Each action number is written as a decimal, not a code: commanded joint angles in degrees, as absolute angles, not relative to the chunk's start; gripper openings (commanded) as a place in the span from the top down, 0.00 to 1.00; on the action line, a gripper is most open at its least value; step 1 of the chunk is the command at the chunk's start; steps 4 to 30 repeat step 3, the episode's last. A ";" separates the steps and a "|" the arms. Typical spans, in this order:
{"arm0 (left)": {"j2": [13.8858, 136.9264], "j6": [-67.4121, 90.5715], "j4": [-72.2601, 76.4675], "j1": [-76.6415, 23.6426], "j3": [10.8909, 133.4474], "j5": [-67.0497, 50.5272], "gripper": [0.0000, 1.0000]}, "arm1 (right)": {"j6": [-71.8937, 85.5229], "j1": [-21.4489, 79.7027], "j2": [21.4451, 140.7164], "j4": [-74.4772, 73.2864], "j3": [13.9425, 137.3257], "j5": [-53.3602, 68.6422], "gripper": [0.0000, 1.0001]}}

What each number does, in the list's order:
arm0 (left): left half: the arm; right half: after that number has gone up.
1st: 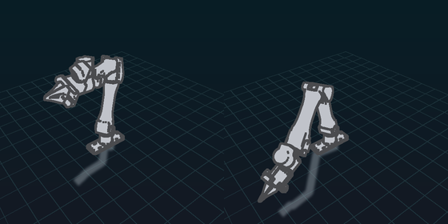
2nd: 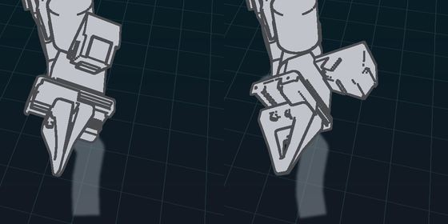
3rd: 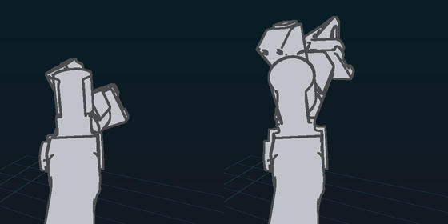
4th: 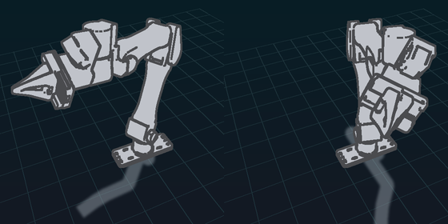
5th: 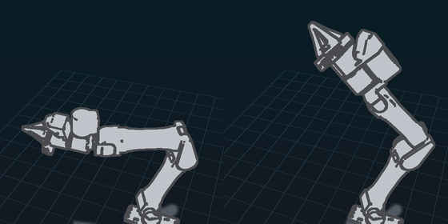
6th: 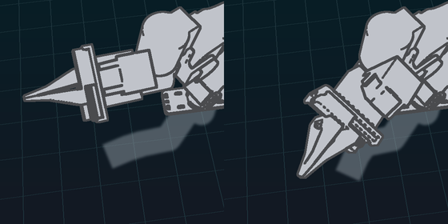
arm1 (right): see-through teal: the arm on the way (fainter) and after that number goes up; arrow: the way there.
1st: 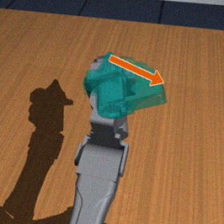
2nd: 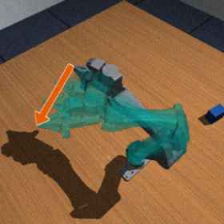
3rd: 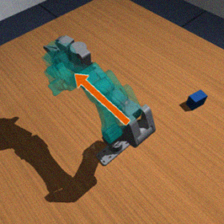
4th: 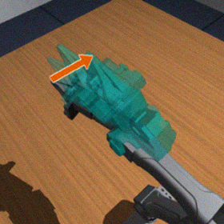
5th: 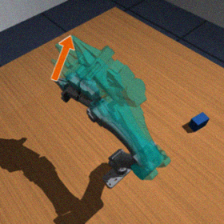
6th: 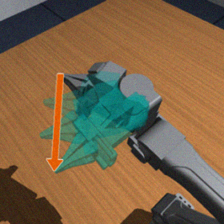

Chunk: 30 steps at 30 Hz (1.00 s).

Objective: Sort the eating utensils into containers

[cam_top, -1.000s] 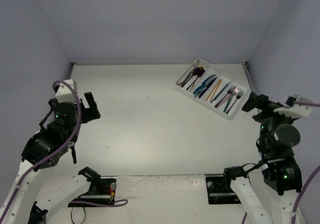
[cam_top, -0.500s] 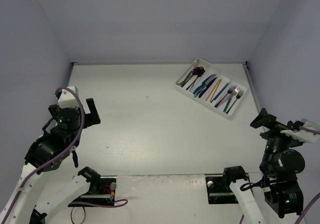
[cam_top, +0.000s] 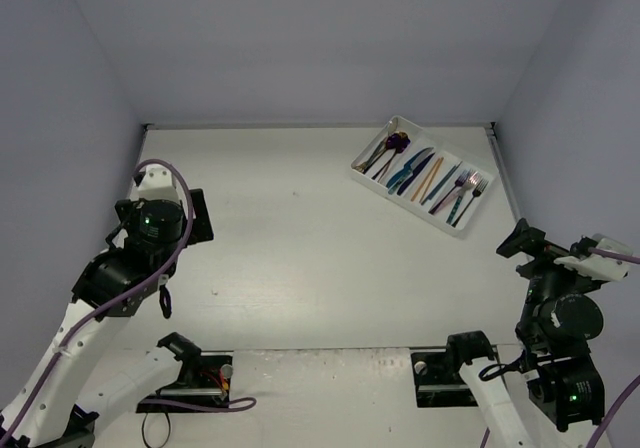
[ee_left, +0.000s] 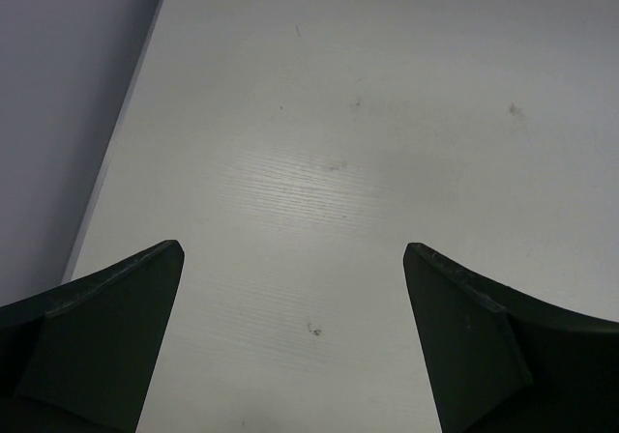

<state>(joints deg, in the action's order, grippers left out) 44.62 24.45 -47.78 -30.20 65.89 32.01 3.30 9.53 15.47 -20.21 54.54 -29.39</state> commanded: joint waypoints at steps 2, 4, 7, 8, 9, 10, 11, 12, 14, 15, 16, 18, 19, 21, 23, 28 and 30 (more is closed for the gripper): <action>44.23 26.46 -45.62 -29.72 67.65 32.90 0.04 | 2.69 10.69 16.75 -16.61 54.64 -31.06 0.00; 44.21 26.59 -45.52 -29.76 67.44 32.87 0.04 | 2.67 10.72 16.97 -16.61 54.72 -31.16 0.00; 44.21 26.59 -45.52 -29.76 67.44 32.87 0.04 | 2.67 10.72 16.97 -16.61 54.72 -31.16 0.00; 44.21 26.59 -45.52 -29.76 67.44 32.87 0.04 | 2.67 10.72 16.97 -16.61 54.72 -31.16 0.00; 44.21 26.59 -45.52 -29.76 67.44 32.87 0.04 | 2.67 10.72 16.97 -16.61 54.72 -31.16 0.00; 44.21 26.59 -45.52 -29.76 67.44 32.87 0.04 | 2.67 10.72 16.97 -16.61 54.72 -31.16 0.00; 44.21 26.59 -45.52 -29.76 67.44 32.87 0.04 | 2.67 10.72 16.97 -16.61 54.72 -31.16 0.00; 44.21 26.59 -45.52 -29.76 67.44 32.87 0.04 | 2.67 10.72 16.97 -16.61 54.72 -31.16 0.00; 44.21 26.59 -45.52 -29.76 67.44 32.87 0.04 | 2.67 10.72 16.97 -16.61 54.72 -31.16 0.00; 44.21 26.59 -45.52 -29.76 67.44 32.87 0.04 | 2.67 10.72 16.97 -16.61 54.72 -31.16 0.00; 44.21 26.59 -45.52 -29.76 67.44 32.87 0.04 | 2.67 10.72 16.97 -16.61 54.72 -31.16 0.00; 44.21 26.59 -45.52 -29.76 67.44 32.87 0.04 | 2.67 10.72 16.97 -16.61 54.72 -31.16 0.00; 44.21 26.59 -45.52 -29.76 67.44 32.87 0.04 | 2.67 10.72 16.97 -16.61 54.72 -31.16 0.00; 44.21 26.59 -45.52 -29.76 67.44 32.87 0.04 | 2.67 10.72 16.97 -16.61 54.72 -31.16 0.00; 44.21 26.59 -45.52 -29.76 67.44 32.87 0.04 | 2.67 10.72 16.97 -16.61 54.72 -31.16 0.00; 44.21 26.59 -45.52 -29.76 67.44 32.87 0.04 | 2.67 10.72 16.97 -16.61 54.72 -31.16 0.00; 44.21 26.59 -45.52 -29.76 67.44 32.87 0.04 | 2.67 10.72 16.97 -16.61 54.72 -31.16 0.00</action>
